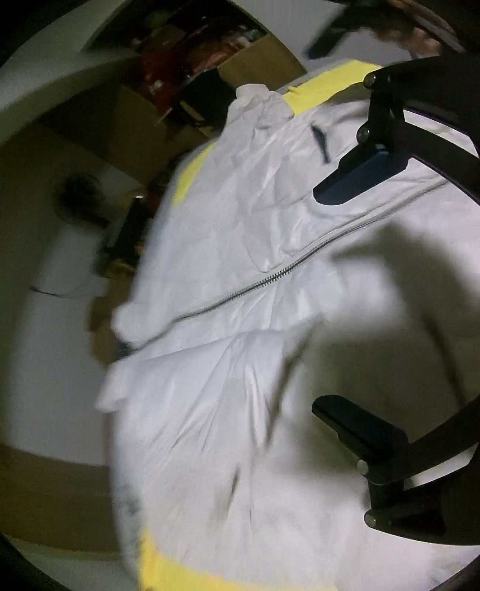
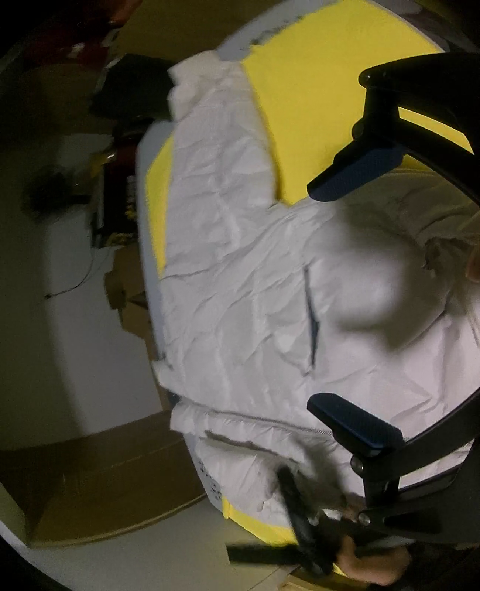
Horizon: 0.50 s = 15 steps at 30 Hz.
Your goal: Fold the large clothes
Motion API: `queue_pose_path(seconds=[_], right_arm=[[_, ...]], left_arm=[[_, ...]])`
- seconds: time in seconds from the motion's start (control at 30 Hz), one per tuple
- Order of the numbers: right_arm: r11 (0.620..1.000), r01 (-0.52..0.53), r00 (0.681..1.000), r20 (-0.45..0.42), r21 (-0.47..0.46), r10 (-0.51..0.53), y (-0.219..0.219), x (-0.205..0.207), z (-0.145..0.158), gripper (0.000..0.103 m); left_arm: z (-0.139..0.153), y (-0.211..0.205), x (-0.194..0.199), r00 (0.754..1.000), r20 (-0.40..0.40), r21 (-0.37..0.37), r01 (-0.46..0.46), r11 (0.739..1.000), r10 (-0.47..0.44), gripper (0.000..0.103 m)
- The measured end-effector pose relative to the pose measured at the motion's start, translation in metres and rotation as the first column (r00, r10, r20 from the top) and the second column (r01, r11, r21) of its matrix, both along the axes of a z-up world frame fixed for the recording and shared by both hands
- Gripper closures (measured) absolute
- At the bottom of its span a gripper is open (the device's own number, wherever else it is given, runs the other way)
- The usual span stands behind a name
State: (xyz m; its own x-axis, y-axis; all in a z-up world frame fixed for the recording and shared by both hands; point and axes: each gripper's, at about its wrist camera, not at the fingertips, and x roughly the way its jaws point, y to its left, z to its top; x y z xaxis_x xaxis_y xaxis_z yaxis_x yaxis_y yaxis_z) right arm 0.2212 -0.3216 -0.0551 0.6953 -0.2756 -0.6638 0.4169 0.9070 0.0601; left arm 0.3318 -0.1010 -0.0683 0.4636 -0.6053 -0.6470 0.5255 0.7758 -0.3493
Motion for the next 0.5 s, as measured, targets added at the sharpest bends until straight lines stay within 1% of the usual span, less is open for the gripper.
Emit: queue_pose_path(seconds=[0.03,0.07,0.1,0.13,0.17,0.2,0.23,0.27,0.3,0.33,0.4,0.43,0.47,0.5], right_arm=[[1.0,-0.014,1.0,0.007,-0.026,0.014,0.007,0.004,0.005,0.0],[0.998,-0.04,0.999,0.015,-0.058,0.04,0.017,0.012,0.012,0.0],[0.995,-0.06,0.998,0.017,-0.078,0.061,0.025,0.017,0.016,0.0],[0.989,-0.101,0.994,0.018,-0.111,0.103,0.04,0.028,0.021,0.0],[0.98,-0.14,0.99,0.015,-0.139,0.143,0.053,0.038,0.025,0.0],[0.966,-0.186,0.982,0.003,-0.178,0.19,0.069,0.05,0.027,0.0],[0.942,-0.243,0.969,-0.021,-0.232,0.245,0.09,0.065,0.028,0.0],[0.907,-0.313,0.949,-0.042,-0.281,0.314,0.113,0.081,0.027,0.0],[0.875,-0.377,0.924,-0.065,-0.304,0.376,0.131,0.093,0.025,0.0],[0.839,-0.437,0.898,-0.103,-0.325,0.428,0.152,0.11,0.02,0.0],[0.781,-0.489,0.871,-0.169,-0.389,0.461,0.187,0.141,0.007,0.0],[0.751,-0.492,0.869,-0.202,-0.441,0.451,0.205,0.159,-0.003,0.0],[0.734,-0.494,0.869,-0.222,-0.466,0.443,0.215,0.172,-0.011,0.0],[0.704,-0.516,0.856,-0.266,-0.488,0.444,0.23,0.193,-0.022,0.0]], left_arm=[[0.006,0.01,-0.012,1.0,0.029,-0.01,-0.003,1.0,0.003,0.0],[0.016,0.029,-0.031,0.998,0.066,-0.024,-0.019,1.0,0.021,0.0],[0.021,0.044,-0.042,0.995,0.086,-0.038,-0.042,0.998,0.045,0.0],[0.025,0.067,-0.054,0.991,0.096,-0.06,-0.084,0.995,0.09,0.0],[0.029,0.088,-0.058,0.987,0.088,-0.084,-0.125,0.989,0.133,0.0],[0.031,0.107,-0.071,0.982,0.08,-0.114,-0.161,0.98,0.17,0.0],[0.032,0.126,-0.078,0.975,0.071,-0.15,-0.199,0.969,0.211,0.0],[0.031,0.153,-0.089,0.961,0.059,-0.202,-0.255,0.945,0.272,0.0],[0.03,0.174,-0.099,0.946,0.046,-0.244,-0.301,0.922,0.321,0.0],[0.028,0.198,-0.109,0.928,0.025,-0.284,-0.35,0.893,0.372,0.0],[0.023,0.226,-0.122,0.901,-0.019,-0.33,-0.414,0.848,0.432,0.0],[0.02,0.243,-0.131,0.887,-0.05,-0.354,-0.445,0.822,0.459,0.0],[0.019,0.252,-0.134,0.88,-0.064,-0.368,-0.459,0.809,0.47,0.0],[0.016,0.266,-0.141,0.868,-0.084,-0.388,-0.481,0.786,0.489,0.0]])
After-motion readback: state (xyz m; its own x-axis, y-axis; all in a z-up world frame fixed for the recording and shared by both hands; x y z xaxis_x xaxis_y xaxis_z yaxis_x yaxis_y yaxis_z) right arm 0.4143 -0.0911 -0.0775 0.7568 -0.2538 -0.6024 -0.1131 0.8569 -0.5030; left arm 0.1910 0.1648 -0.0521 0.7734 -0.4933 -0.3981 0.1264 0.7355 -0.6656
